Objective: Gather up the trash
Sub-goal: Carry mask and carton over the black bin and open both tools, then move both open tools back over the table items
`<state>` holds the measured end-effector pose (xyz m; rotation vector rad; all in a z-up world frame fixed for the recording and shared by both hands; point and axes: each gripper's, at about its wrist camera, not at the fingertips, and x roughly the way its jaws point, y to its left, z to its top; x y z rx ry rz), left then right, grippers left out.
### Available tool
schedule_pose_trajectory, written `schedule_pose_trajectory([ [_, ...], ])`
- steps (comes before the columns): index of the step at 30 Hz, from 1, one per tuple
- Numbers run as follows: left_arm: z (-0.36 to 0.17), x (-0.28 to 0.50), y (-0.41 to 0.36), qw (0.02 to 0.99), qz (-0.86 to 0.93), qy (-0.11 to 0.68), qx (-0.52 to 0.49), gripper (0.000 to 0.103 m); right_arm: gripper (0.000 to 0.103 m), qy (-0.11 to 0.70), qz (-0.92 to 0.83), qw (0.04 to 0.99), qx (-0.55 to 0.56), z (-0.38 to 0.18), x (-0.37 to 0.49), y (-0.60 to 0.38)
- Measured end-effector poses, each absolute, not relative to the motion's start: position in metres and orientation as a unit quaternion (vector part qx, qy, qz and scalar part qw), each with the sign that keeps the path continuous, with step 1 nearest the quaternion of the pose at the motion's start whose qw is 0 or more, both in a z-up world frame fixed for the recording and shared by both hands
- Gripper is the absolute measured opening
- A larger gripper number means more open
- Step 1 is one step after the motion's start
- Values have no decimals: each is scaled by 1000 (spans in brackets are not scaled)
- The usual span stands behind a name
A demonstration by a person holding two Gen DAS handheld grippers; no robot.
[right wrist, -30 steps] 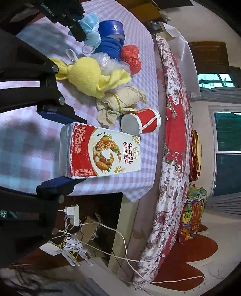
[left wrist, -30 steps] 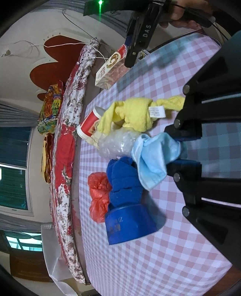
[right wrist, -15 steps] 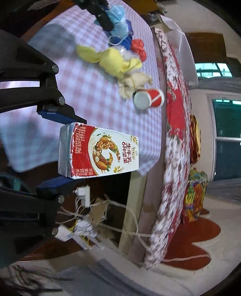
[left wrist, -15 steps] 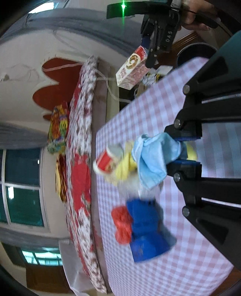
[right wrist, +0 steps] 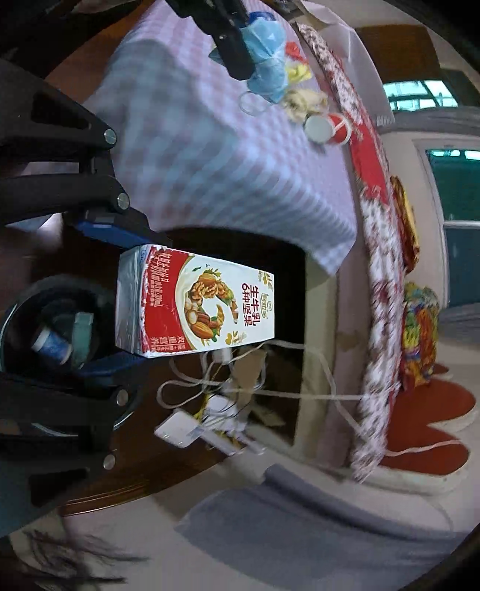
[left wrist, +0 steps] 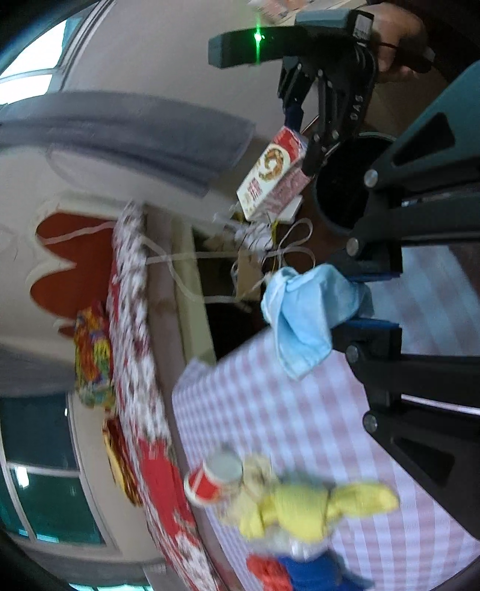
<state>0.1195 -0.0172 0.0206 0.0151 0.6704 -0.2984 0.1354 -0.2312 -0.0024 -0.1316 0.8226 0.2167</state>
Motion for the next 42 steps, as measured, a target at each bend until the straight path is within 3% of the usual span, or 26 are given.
schedule_pose_trajectory([
  [12, -20, 122, -111, 893, -246, 375, 46, 17, 53, 448, 52, 892, -39, -47, 113, -307],
  [30, -105, 154, -162, 819, -294, 490, 56, 17, 54, 519, 83, 849, -56, -123, 108, -334],
  [31, -110, 156, -164, 813, -297, 499, 51, 24, 55, 522, 83, 846, -63, -127, 109, -332],
  [32, -116, 159, -166, 808, -295, 508, 49, 45, 60, 524, 72, 845, -81, -132, 111, -329],
  [33, -119, 160, -167, 809, -286, 511, 53, 60, 81, 524, 57, 844, -99, -136, 110, -328],
  [34, -120, 160, -168, 812, -278, 509, 59, 79, 89, 520, 44, 846, -113, -137, 110, -328],
  [39, -116, 154, -168, 827, -258, 494, 70, 90, 89, 527, 13, 844, -96, -136, 115, -346],
  [42, -113, 152, -166, 834, -249, 486, 79, 98, 100, 529, 2, 845, -79, -133, 116, -354],
])
